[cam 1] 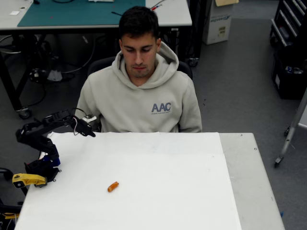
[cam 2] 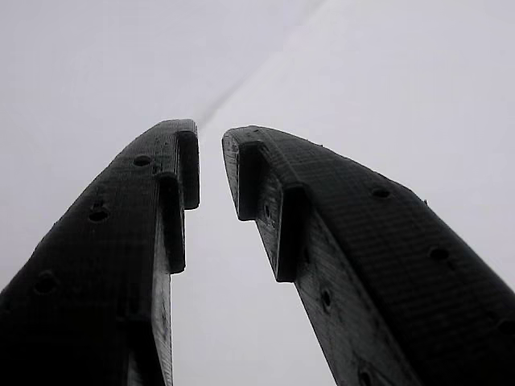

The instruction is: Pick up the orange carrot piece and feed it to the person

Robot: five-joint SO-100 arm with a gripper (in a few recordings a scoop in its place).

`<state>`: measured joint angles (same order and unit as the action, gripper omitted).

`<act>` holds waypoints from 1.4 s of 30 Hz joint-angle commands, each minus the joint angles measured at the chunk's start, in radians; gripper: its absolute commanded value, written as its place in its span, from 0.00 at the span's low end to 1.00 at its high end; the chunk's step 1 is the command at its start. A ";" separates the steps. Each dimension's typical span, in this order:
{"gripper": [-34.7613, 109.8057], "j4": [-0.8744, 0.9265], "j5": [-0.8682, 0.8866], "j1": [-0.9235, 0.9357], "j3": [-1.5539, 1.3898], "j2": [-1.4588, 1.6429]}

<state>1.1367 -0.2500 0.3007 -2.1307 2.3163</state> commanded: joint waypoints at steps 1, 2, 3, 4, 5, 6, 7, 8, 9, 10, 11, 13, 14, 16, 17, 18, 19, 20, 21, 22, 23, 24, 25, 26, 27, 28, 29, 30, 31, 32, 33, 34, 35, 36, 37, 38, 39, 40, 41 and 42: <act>0.23 0.003 -0.074 0.084 0.124 -0.080; 0.23 0.003 -0.092 0.106 0.140 -0.104; 0.23 0.003 -0.109 0.129 0.153 -0.127; 0.23 0.003 -0.129 0.150 0.166 -0.149; 0.23 0.003 -0.147 0.173 0.172 -0.172; 0.23 0.003 -0.166 0.198 0.176 -0.192; 0.23 0.003 -0.186 0.222 0.179 -0.215; 0.23 0.003 -0.202 0.249 0.181 -0.235; 0.23 0.003 -0.219 0.273 0.183 -0.253; 0.23 0.003 -0.236 0.296 0.186 -0.272; 0.23 0.003 -0.250 0.319 0.190 -0.288; 0.23 0.003 -0.281 0.360 0.204 -0.318; 0.23 0.003 -0.295 0.379 0.210 -0.331; 0.23 0.003 -0.324 0.422 0.230 -0.360; 0.23 0.003 -0.334 0.440 0.241 -0.371; 0.23 0.003 -0.345 0.459 0.252 -0.383; 0.23 0.003 -0.356 0.476 0.264 -0.394; 0.23 0.003 -0.367 0.491 0.276 -0.405; 0.23 0.003 -0.376 0.505 0.288 -0.416; 0.23 0.003 -0.387 0.517 0.302 -0.426; 0.23 0.003 -0.394 0.526 0.314 -0.439; 0.23 0.005 -0.402 0.535 0.327 -0.451; 0.23 0.005 -0.410 0.545 0.337 -0.463; 0.23 0.005 -0.416 0.554 0.350 -0.476; 0.23 0.005 -0.422 0.565 0.359 -0.489; 0.23 0.005 -0.428 0.575 0.367 -0.503; 0.23 0.005 -0.433 0.584 0.374 -0.517; 0.23 0.005 -0.440 0.595 0.382 -0.532; 0.23 0.005 -0.449 0.604 0.390 -0.548; 0.23 0.005 -0.459 0.614 0.396 -0.560; 0.23 0.005 -0.468 0.623 0.403 -0.572; 0.23 0.005 -0.477 0.630 0.411 -0.583; 0.23 0.005 -0.485 0.640 0.419 -0.594; 0.23 0.005 -0.492 0.647 0.426 -0.603; 0.23 0.005 -0.499 0.655 0.434 -0.611; 0.23 0.005 -0.503 0.663 0.443 -0.617; 0.23 0.005 -0.506 0.670 0.453 -0.623; 0.23 0.005 -0.509 0.680 0.460 -0.629; 0.23 0.005 -0.512 0.689 0.469 -0.635; 0.23 0.005 -0.515 0.696 0.479 -0.643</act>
<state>1.1367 -0.7455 0.9618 -1.7319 1.6567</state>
